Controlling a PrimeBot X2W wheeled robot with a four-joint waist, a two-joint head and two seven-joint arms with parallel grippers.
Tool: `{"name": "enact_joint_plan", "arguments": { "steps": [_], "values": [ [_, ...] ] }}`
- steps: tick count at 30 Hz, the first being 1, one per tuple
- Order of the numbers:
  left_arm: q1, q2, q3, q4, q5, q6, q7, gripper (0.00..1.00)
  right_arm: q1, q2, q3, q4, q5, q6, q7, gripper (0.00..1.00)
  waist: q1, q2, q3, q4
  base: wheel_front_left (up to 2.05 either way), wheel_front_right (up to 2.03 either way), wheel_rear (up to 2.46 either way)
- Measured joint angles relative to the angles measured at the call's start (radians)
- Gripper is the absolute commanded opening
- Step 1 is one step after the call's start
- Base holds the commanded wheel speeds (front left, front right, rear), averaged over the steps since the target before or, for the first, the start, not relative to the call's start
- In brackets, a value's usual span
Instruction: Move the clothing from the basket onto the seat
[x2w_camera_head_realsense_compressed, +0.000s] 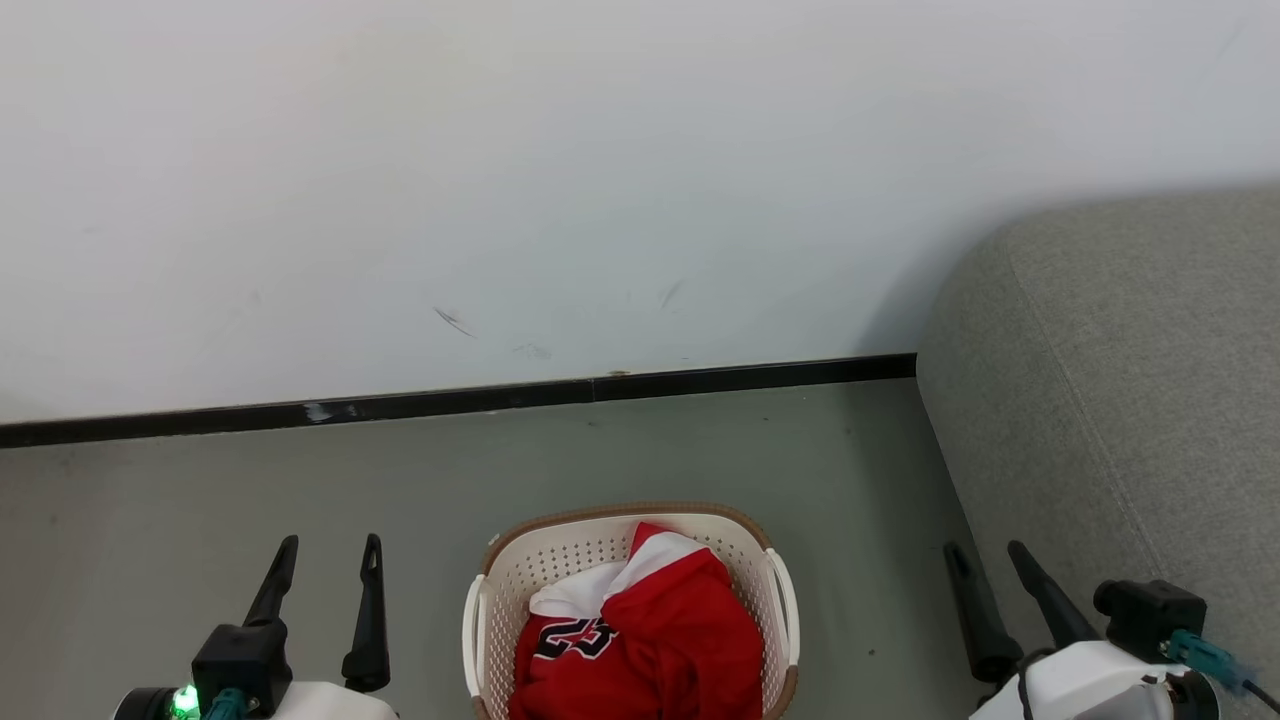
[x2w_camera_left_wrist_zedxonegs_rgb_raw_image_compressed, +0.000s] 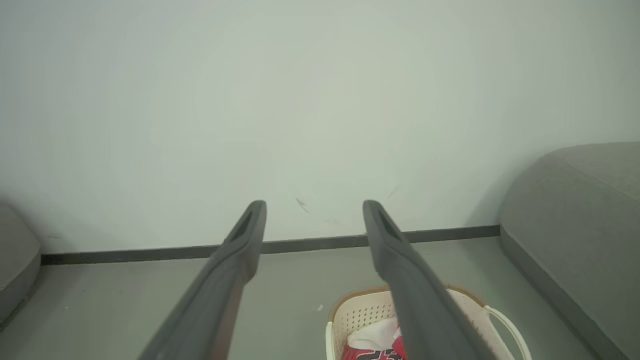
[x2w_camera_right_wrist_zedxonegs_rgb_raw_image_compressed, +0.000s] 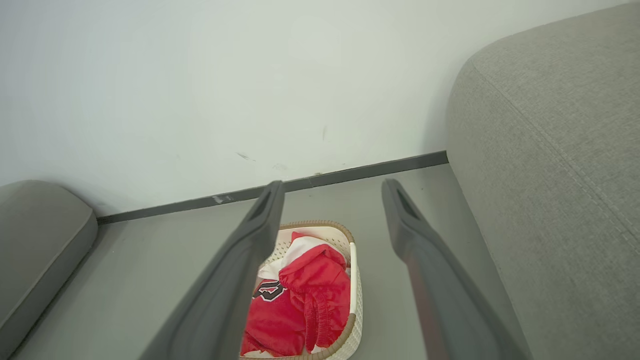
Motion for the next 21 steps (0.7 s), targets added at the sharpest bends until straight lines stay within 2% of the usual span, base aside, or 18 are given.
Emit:
{"name": "enact_joint_plan", "arguments": {
  "steps": [12,21],
  "values": [
    [0.02,0.004,-0.024,-0.009,0.156,0.033,-0.044,1.0,0.01,0.0,0.023,-0.003,-0.184,0.0,-0.044,1.0,-0.0001,0.0,-0.002,0.004,0.0,0.0,0.0],
    [0.037,0.003,-0.022,-0.007,0.166,0.035,-0.044,1.0,0.021,0.0,0.03,-0.004,-0.195,0.0,-0.044,1.0,-0.0002,0.0,0.003,0.005,0.0,0.0,0.0]
  ]
}}
